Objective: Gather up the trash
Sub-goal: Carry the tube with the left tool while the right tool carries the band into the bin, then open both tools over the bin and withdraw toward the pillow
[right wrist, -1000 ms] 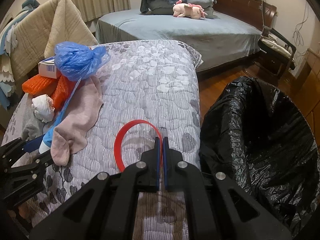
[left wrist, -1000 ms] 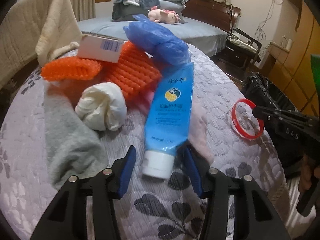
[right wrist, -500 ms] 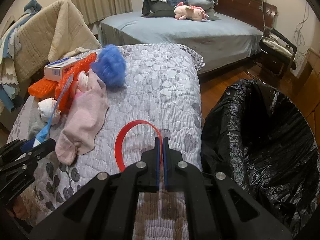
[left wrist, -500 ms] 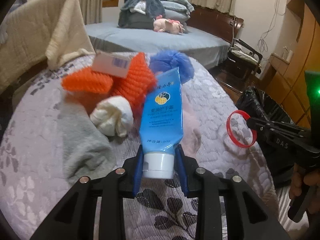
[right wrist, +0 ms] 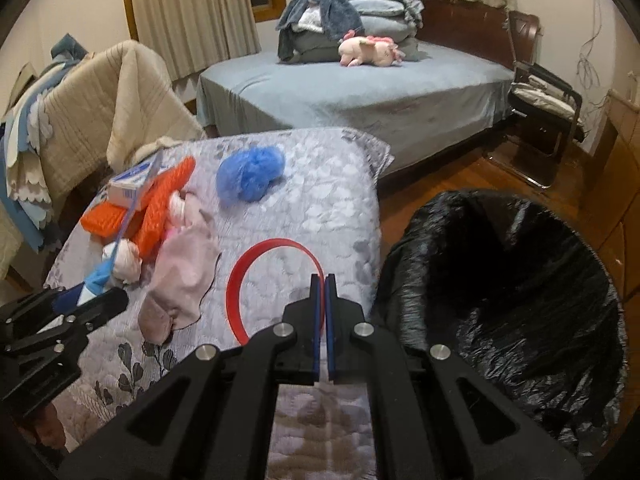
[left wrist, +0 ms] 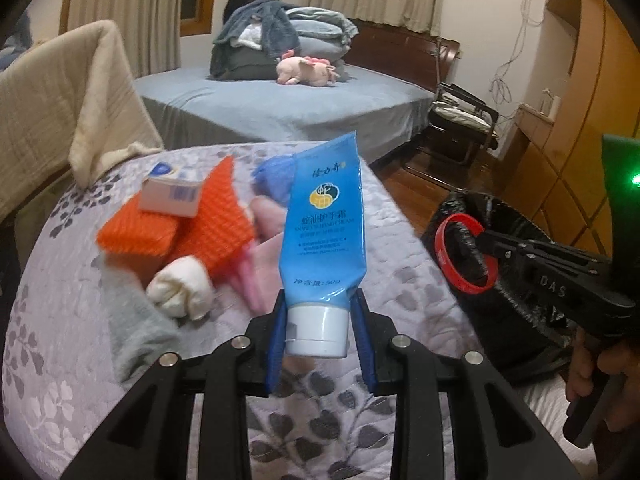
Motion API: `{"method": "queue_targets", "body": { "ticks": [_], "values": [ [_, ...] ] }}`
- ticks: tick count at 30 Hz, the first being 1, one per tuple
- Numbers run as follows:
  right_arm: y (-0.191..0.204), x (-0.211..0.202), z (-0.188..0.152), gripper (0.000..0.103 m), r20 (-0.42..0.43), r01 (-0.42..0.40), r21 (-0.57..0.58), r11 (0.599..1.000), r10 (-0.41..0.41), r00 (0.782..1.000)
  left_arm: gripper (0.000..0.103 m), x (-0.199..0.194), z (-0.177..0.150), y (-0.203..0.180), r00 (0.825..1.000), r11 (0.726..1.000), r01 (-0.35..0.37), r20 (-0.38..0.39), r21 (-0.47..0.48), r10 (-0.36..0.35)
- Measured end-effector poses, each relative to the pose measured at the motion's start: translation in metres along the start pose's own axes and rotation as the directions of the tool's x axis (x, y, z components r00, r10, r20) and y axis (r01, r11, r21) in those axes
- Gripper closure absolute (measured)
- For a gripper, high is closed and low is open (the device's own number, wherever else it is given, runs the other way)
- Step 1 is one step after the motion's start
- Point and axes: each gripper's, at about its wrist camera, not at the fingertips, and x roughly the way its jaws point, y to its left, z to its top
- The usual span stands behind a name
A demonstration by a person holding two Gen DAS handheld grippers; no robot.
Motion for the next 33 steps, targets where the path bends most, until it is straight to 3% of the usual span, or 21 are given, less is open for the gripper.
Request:
{"method": "queue_targets", "body": {
  "ticks": [13,24,27,29,31,33],
  "values": [
    [-0.094,-0.038,-0.005,0.101,0.05,0.175,0.127,0.976,-0.183,0.982,0.072,0.033,0.035,-0.087,0.989,0.98,0.147,0.005,0.136,-0.149],
    [-0.178,-0.041,-0.036,0.101,-0.007,0.338,0.231,0.912,-0.346,0.938,0.072,0.077,0.047,-0.182,0.955,0.931,0.296,-0.053,0.215,-0.291],
    [-0.192,-0.041,-0.046,0.095,-0.032,0.373,0.249,0.894,-0.378,0.925,0.071,0.088,0.047,-0.204,0.942,0.91,0.335,-0.082,0.244,-0.325],
    [-0.199,-0.042,-0.051,0.086,-0.043,0.386,0.26,0.885,-0.388,0.92,0.069,0.092,0.047,-0.21,0.936,0.905,0.351,-0.097,0.242,-0.337],
    [-0.204,-0.043,-0.053,0.065,-0.043,0.398,0.271,0.876,-0.403,0.914,0.056,0.092,0.046,-0.211,0.933,0.903,0.36,-0.096,0.236,-0.347],
    [-0.207,-0.045,-0.054,0.056,-0.033,0.407,0.275,0.871,-0.415,0.909,0.044,0.087,0.045,-0.207,0.935,0.904,0.353,-0.071,0.241,-0.347]
  ]
}}
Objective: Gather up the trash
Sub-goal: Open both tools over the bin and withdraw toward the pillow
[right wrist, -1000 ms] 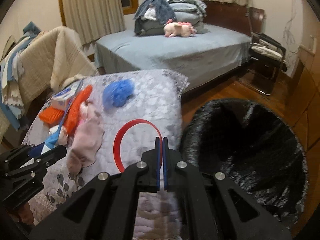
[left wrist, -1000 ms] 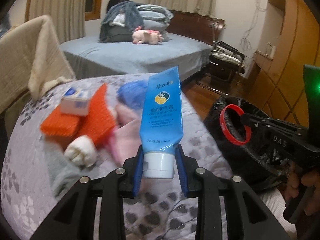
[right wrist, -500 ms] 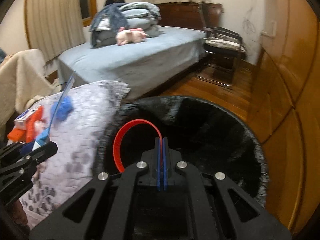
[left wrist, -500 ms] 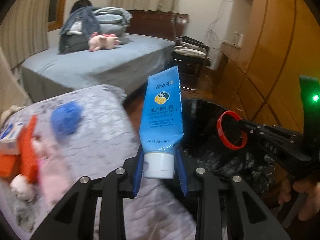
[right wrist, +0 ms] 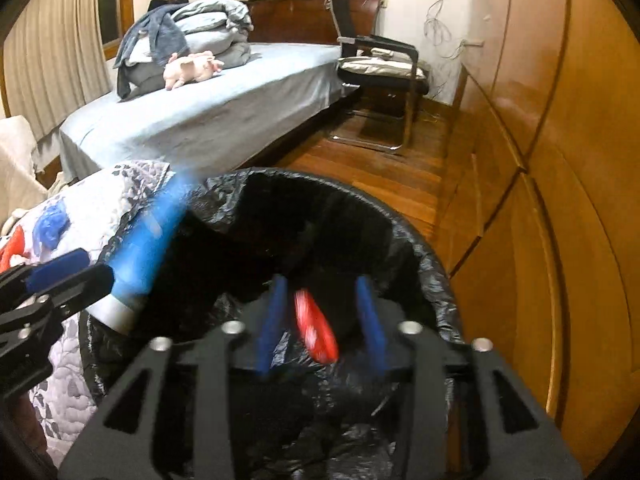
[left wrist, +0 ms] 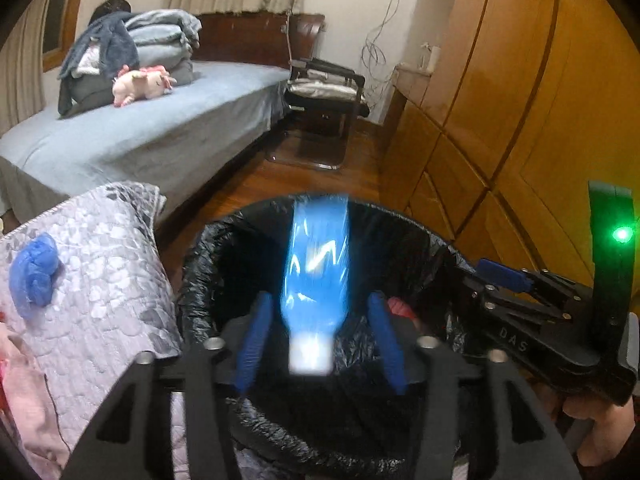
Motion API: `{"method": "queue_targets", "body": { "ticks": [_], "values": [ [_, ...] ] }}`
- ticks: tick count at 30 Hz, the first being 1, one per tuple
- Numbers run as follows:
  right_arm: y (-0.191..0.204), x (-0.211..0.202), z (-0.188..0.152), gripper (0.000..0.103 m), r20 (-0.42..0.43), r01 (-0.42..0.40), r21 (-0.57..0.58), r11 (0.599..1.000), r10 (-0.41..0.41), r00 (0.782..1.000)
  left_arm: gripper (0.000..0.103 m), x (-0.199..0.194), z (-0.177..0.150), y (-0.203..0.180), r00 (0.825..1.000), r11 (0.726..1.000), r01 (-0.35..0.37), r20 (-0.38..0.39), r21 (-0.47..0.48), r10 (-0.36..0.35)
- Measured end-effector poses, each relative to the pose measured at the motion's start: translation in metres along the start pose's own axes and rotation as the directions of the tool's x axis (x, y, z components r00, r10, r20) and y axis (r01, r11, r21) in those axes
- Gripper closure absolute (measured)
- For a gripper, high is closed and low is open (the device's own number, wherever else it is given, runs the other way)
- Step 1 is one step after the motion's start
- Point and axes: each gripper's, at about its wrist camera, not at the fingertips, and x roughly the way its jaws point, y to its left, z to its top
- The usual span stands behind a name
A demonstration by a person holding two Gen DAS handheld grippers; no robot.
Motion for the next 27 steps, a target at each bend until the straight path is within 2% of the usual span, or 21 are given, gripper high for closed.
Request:
{"method": "queue_targets", "body": {
  "ticks": [1,3,5,6,10,13,15,20,24,27],
  "values": [
    [-0.001,-0.001,0.0,0.047,0.007,0.006,0.001,1.0,-0.006,1.0,0.04,-0.004,-0.001,0.002,1.0,1.0,-0.009,0.012,0.003,0.009],
    [-0.002,-0.004,-0.001,0.039,0.021,0.015,0.004,1.0,-0.015,1.0,0.036,-0.012,-0.002,0.007,0.999,1.0,-0.026,0.021,-0.007,0.026],
    [0.0,-0.007,-0.001,0.022,0.039,0.014,0.009,1.0,-0.014,0.999,0.031,-0.019,-0.004,0.013,0.999,0.999,-0.039,0.029,-0.025,0.04],
    [0.001,-0.01,-0.001,0.01,0.048,0.017,0.011,1.0,-0.018,0.999,0.023,-0.027,-0.006,0.019,0.997,0.998,-0.06,0.045,-0.037,0.062],
    [0.019,-0.019,0.004,0.006,0.083,-0.006,-0.015,1.0,0.007,0.997,0.013,-0.056,-0.013,0.042,0.985,0.988,-0.141,0.093,-0.069,0.147],
    [0.042,-0.027,0.009,0.005,0.109,-0.045,-0.052,0.998,0.051,0.993,0.01,-0.083,-0.024,0.065,0.965,0.97,-0.22,0.121,-0.1,0.232],
    [0.06,-0.032,0.012,0.005,0.12,-0.081,-0.073,0.994,0.089,0.989,0.01,-0.098,-0.03,0.079,0.947,0.954,-0.277,0.134,-0.116,0.292],
    [0.115,-0.043,0.016,0.005,0.142,-0.193,-0.142,0.971,0.213,0.967,0.009,-0.142,-0.059,0.126,0.886,0.887,-0.415,0.132,-0.202,0.444],
    [0.154,-0.053,0.017,0.005,0.156,-0.261,-0.191,0.946,0.292,0.944,0.009,-0.171,-0.086,0.159,0.81,0.803,-0.535,0.112,-0.262,0.576],
    [0.182,-0.057,0.015,0.005,0.151,-0.314,-0.225,0.922,0.352,0.924,0.009,-0.182,-0.101,0.183,0.769,0.751,-0.592,0.073,-0.292,0.635]
  ]
}}
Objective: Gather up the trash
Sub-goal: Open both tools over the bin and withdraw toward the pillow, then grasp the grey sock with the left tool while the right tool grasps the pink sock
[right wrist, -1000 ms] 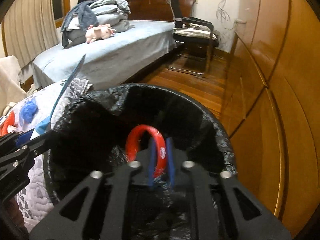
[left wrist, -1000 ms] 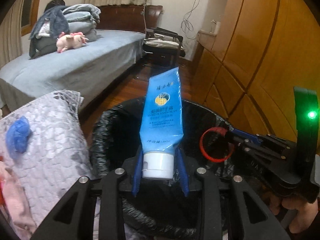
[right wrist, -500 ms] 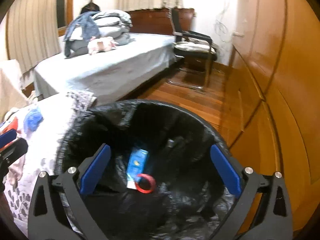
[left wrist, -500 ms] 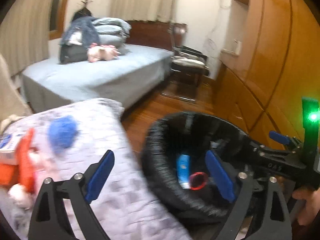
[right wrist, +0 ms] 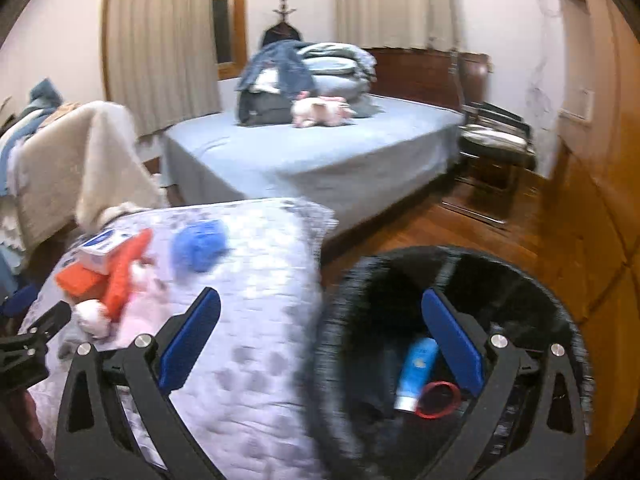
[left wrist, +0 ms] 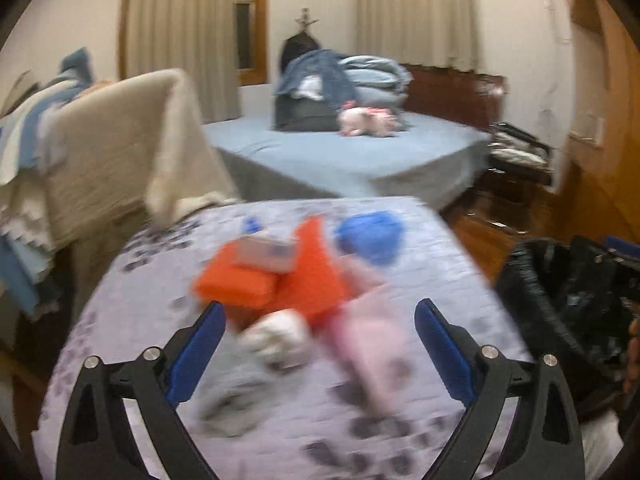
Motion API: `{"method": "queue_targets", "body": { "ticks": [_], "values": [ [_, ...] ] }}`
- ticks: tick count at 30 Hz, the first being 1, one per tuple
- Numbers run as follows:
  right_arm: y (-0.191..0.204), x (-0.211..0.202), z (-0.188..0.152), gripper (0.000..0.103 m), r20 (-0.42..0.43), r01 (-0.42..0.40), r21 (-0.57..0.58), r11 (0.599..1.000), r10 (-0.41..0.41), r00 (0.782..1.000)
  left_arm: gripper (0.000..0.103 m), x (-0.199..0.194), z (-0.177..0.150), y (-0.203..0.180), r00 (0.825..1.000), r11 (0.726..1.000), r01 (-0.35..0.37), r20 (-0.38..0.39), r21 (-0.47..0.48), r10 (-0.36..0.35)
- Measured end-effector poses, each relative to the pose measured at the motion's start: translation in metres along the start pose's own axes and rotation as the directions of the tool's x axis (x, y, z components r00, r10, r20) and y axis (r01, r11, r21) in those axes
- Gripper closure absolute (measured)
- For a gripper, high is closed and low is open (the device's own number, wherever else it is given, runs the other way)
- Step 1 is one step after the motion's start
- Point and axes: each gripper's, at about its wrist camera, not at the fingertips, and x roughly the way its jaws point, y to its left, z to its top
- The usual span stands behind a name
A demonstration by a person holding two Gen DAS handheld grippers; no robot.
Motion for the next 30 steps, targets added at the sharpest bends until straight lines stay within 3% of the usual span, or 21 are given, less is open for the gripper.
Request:
{"method": "queue_targets", "body": {
  "ticks": [6,13,15,18,21,24,30],
  "values": [
    [0.044,0.02,-0.007,0.005,-0.032,-0.071,-0.044,0.997,0.069,0.997,0.011,0.022,-0.02,0.04,0.996,0.996,-0.074,-0.059,-0.044,0.071],
    [0.07,0.035,-0.018,0.005,-0.067,-0.093,-0.09,0.992,0.087,0.994,0.023,0.053,-0.037,0.06,0.987,0.992,-0.069,-0.155,-0.102,0.053],
    [0.074,0.039,-0.021,0.005,-0.076,-0.1,-0.091,0.991,0.093,0.993,0.029,0.06,-0.044,0.065,0.984,0.991,-0.051,-0.178,-0.123,0.029],
    [0.083,0.046,-0.026,0.005,-0.09,-0.114,-0.097,0.989,0.106,0.99,0.056,0.069,-0.048,0.07,0.978,0.988,-0.01,-0.208,-0.156,-0.023],
    [0.097,0.055,-0.031,0.005,-0.116,-0.138,-0.11,0.984,0.126,0.985,0.077,0.071,-0.051,0.074,0.976,0.984,0.013,-0.214,-0.177,-0.051],
    [0.113,0.062,-0.036,0.005,-0.138,-0.169,-0.123,0.978,0.152,0.979,0.086,0.068,-0.052,0.077,0.977,0.984,0.015,-0.209,-0.18,-0.053],
    [0.139,0.078,-0.04,0.009,-0.166,-0.215,-0.149,0.965,0.19,0.968,0.089,0.056,-0.051,0.087,0.981,0.983,0.004,-0.192,-0.182,-0.04]
  ]
}}
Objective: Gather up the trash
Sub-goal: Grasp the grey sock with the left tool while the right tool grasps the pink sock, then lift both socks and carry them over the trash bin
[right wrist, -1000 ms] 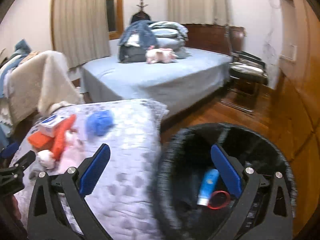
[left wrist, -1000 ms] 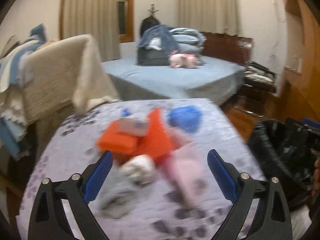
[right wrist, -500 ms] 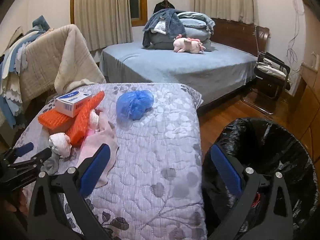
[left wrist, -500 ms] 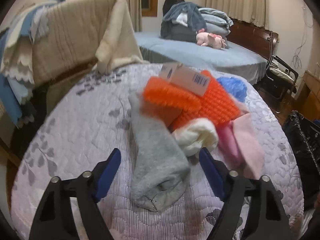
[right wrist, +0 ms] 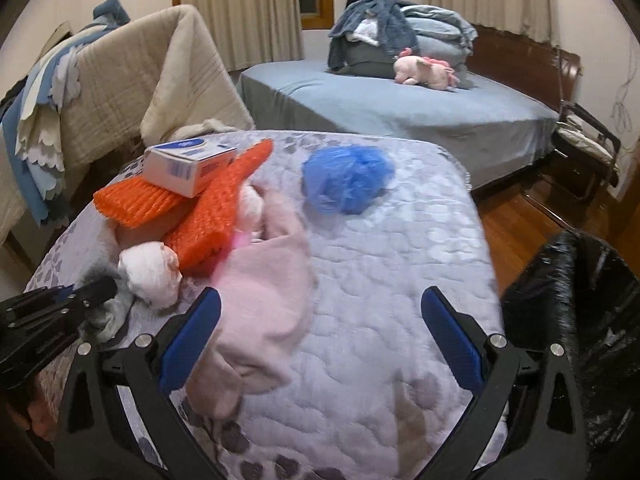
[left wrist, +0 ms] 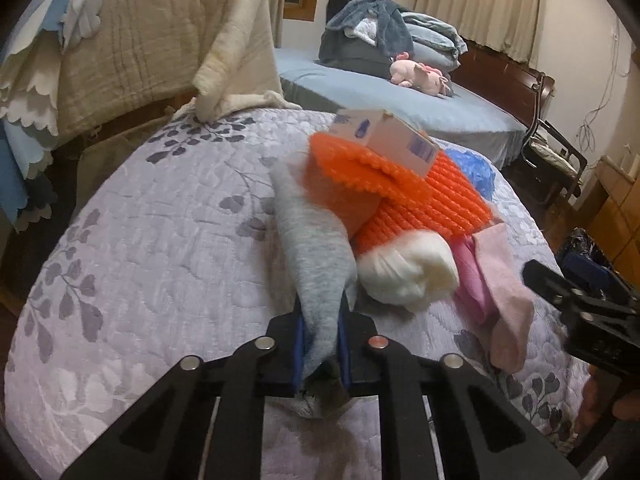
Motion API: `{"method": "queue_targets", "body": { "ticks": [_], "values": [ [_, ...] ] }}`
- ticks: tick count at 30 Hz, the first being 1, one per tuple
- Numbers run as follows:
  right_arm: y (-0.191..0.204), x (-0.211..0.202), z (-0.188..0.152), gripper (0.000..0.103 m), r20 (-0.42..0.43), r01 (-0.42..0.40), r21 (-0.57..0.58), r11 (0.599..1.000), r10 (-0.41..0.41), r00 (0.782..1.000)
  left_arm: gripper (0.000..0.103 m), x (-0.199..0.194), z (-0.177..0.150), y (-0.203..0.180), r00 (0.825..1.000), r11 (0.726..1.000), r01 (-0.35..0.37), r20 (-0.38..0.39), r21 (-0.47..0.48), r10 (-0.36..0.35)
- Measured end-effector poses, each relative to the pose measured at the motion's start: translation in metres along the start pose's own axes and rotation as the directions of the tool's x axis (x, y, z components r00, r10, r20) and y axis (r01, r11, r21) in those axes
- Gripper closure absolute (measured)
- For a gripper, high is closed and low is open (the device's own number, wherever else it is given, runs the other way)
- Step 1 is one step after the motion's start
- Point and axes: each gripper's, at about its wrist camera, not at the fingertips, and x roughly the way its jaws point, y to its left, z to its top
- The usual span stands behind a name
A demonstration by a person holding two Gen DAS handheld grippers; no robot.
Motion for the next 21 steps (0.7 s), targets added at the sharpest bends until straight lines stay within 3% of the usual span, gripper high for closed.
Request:
{"method": "queue_targets", "body": {
  "ticks": [3,8,11,12,14,16,21],
  "values": [
    [0.004,0.012,0.004,0.023,-0.025,-0.024,0.001,1.0,0.024,0.999,0.089,-0.006,0.0,0.008,1.0,1.0,-0.021,0.014,-0.001,0.021],
    [0.004,0.027,0.008,0.026,-0.05,-0.029,0.011,1.0,0.03,0.998,0.089,-0.007,0.0,0.02,0.999,0.999,-0.04,0.014,-0.022,0.041],
    [0.005,0.038,0.008,0.035,-0.08,-0.039,0.008,0.999,0.04,0.996,0.089,-0.004,0.0,0.019,0.999,0.999,-0.038,0.006,-0.019,0.038],
    [0.005,0.04,0.008,0.042,-0.09,-0.048,0.01,0.999,0.049,0.995,0.089,-0.003,-0.001,0.018,0.999,0.999,-0.037,0.005,-0.016,0.037],
    [0.005,0.042,0.008,0.064,-0.104,-0.087,0.014,0.996,0.088,0.991,0.089,-0.002,-0.001,0.016,1.0,0.999,-0.031,0.002,-0.011,0.031],
    [0.006,0.041,0.009,0.091,-0.116,-0.12,0.008,0.993,0.121,0.986,0.089,-0.002,-0.001,0.014,1.0,1.0,-0.028,0.001,-0.009,0.028],
    [0.005,0.025,0.014,0.096,-0.091,-0.141,0.007,0.99,0.141,0.986,0.089,-0.01,0.004,0.013,0.999,1.0,-0.028,0.02,-0.005,0.028]
  ]
}}
